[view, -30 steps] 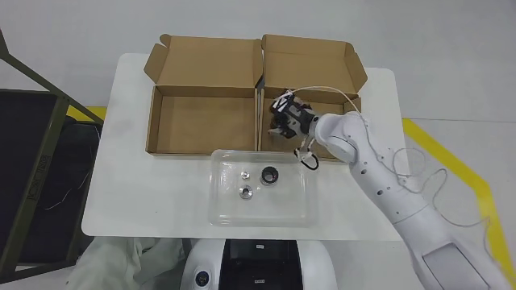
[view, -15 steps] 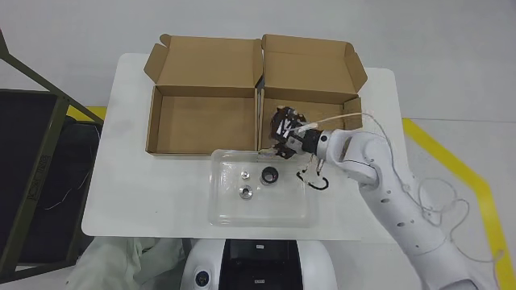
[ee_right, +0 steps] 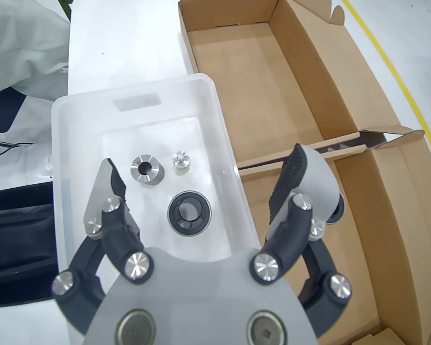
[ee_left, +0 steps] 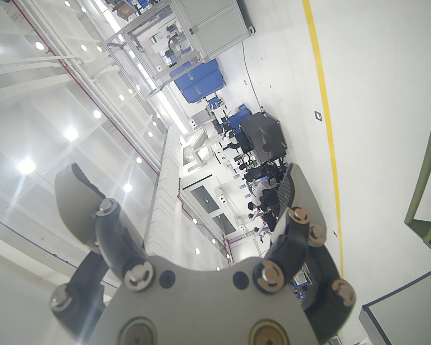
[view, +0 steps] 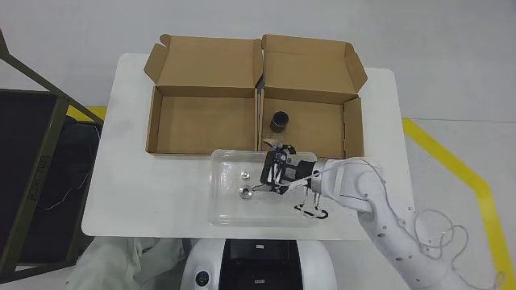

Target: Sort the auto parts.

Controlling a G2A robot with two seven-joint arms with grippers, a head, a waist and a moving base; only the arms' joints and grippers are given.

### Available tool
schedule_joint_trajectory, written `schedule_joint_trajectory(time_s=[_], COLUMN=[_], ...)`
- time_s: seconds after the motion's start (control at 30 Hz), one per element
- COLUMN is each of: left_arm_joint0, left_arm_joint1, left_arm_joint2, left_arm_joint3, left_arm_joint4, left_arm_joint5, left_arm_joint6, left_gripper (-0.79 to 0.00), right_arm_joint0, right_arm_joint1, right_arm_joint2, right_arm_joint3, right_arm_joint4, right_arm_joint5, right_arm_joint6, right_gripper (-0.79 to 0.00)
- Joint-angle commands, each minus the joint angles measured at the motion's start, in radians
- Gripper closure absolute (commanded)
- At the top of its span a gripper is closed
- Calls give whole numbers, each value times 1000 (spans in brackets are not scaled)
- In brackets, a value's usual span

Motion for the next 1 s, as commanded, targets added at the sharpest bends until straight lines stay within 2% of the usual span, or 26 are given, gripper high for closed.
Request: schedule_joint_trajectory(time_s=[0.0,0.17,0.5,0.97], left_arm_joint0=[0,0,0,0], left_arm_joint1=[0,0,0,0], left_arm_joint2=[0,0,0,0], left_arm_joint3=[0,0,0,0], left_arm_joint4=[0,0,0,0], left_arm_joint5=[0,0,0,0], left_arm_joint6=[0,0,0,0], left_gripper=[-785,-785,-785,-785], right_arm_joint0=[-13,-35,-31,-26], right_arm_joint1=[3,9,11,13], right_arm_joint2=[-3,-10,-51,-77], right_arm_joint3=[-3,-4,23,48], right_arm_joint4=[-24,-88,-179,-217], right_arm_joint5=[-5,-9,6,22], right_arm_joint6=[-16,-49,-32,-12], right_gripper=[-785,-785,-785,-785])
